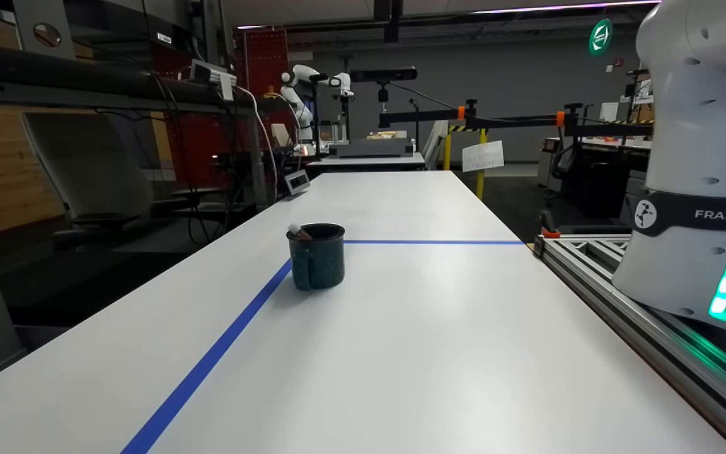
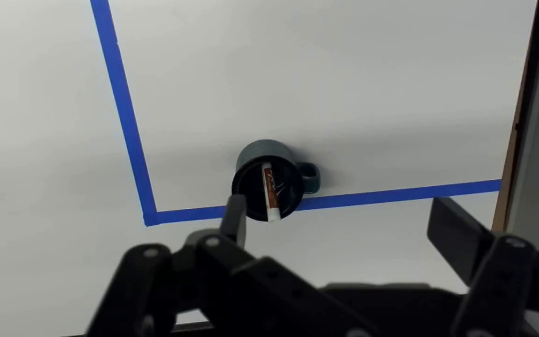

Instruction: Pick up the marker from the cup and put it on the table

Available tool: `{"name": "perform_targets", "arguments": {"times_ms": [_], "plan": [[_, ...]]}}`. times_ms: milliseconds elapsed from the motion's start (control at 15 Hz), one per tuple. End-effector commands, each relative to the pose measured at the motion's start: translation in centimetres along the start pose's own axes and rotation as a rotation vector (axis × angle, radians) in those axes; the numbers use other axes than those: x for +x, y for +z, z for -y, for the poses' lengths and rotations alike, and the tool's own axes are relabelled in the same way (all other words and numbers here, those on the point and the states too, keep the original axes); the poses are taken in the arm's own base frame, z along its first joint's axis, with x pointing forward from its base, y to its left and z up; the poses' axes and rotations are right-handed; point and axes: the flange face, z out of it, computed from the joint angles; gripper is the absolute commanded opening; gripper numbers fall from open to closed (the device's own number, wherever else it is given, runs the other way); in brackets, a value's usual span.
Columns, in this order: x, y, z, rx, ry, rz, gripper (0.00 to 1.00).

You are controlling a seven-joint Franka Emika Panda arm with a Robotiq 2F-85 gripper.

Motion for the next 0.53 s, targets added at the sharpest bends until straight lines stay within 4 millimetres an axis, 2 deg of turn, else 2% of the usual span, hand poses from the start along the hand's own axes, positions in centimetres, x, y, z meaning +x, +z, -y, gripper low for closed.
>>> {"name": "perform_targets", "arguments": {"times_ms": [0,467], "plan": [[2.0,2.4,-1.0,-0.039,-0.082,-0.053,1.00],[4.3,9.8,-4.5,-0.007,-0.271,-0.108,1.00]]}}
